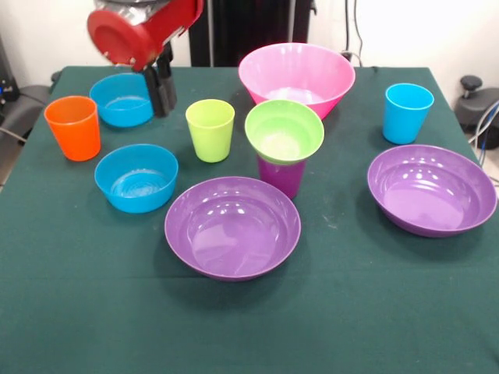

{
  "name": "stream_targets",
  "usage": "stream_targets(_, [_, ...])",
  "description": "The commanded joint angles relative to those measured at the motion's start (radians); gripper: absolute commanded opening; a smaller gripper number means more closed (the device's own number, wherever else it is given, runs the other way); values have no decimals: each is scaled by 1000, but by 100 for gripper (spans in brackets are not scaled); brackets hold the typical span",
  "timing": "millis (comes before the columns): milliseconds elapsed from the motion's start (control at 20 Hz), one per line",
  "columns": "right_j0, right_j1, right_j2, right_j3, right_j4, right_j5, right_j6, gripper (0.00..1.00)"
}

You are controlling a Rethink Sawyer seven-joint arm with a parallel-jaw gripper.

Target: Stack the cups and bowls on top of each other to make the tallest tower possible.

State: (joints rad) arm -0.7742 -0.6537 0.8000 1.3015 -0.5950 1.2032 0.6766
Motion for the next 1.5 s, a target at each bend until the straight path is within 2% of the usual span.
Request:
stream_targets(50, [71,-86,-115,209,23,-110,344,0])
stream_targets(250, [98,-104,-139,248,63,-174,425,0])
stream_targets(400, [116,-92,-154,266,80,-240,471,0])
stream_targets(600, [136,-66,-169,254,83,-276,499,0])
stream_targets(750, [164,-28,-185,223,76,-290,534,0])
stream_targets(900, [223,28,-223,149,48,-301,598,0])
stream_targets(1100, [288,86,-257,53,46,-288,654,0])
stream_targets(1250, [299,100,-254,31,66,-288,650,0])
stream_targets(1400, [284,84,-238,49,91,-287,621,0])
stream_targets(1500, [280,73,-231,57,112,-320,654,0])
